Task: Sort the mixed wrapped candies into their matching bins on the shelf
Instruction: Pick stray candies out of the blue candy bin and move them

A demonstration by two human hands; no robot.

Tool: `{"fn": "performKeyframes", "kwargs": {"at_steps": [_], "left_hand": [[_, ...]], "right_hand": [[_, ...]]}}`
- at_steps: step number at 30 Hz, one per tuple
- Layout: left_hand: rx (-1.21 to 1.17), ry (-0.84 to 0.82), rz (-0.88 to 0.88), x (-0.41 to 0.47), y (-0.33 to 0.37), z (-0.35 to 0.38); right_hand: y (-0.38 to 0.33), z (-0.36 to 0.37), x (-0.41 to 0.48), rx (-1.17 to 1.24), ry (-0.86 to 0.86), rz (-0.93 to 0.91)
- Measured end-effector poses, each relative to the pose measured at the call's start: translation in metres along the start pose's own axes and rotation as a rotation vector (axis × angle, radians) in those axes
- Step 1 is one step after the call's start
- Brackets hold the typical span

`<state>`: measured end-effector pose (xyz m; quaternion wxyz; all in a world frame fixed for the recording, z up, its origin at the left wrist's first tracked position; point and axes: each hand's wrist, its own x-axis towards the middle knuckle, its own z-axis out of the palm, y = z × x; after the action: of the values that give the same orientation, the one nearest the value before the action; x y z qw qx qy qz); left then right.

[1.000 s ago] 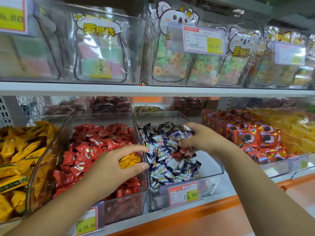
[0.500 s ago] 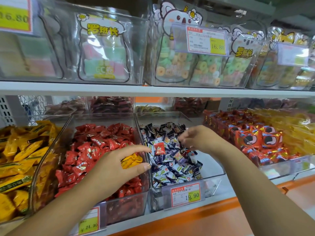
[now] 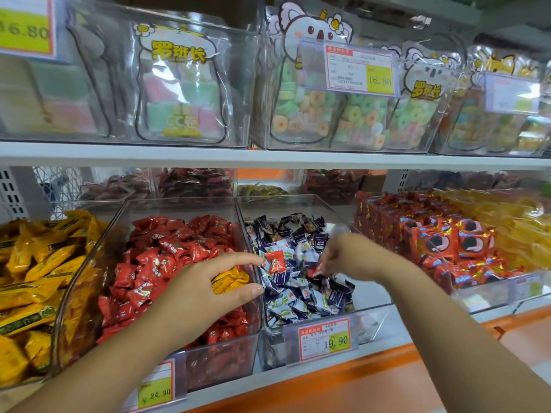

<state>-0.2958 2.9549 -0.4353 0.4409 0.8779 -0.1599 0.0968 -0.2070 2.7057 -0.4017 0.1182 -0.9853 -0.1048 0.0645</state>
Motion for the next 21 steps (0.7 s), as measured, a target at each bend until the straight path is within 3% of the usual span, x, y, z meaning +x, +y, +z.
{"fn": "performKeyframes", "kwargs": {"at_steps": [3,6,17,21], "left_hand": [[0.004,-0.001,0.004,0.000,-0.001,0.000],[0.012,-0.011,0.004,-0.001,0.000,0.000],[0.008,-0.024,0.011,-0.002,0.000,-0.001],[0.006,-0.038,0.012,-0.002,0.000,-0.002]], "right_hand": [[-0.009,-0.020,-0.010,0.150,0.146,-0.067],[-0.026,-0.005,-0.012,0.409,0.091,-0.153],[-0.053,0.045,0.012,0.268,0.103,-0.151],[-0.050,0.032,0.008,0.349,0.154,-0.126]]}}
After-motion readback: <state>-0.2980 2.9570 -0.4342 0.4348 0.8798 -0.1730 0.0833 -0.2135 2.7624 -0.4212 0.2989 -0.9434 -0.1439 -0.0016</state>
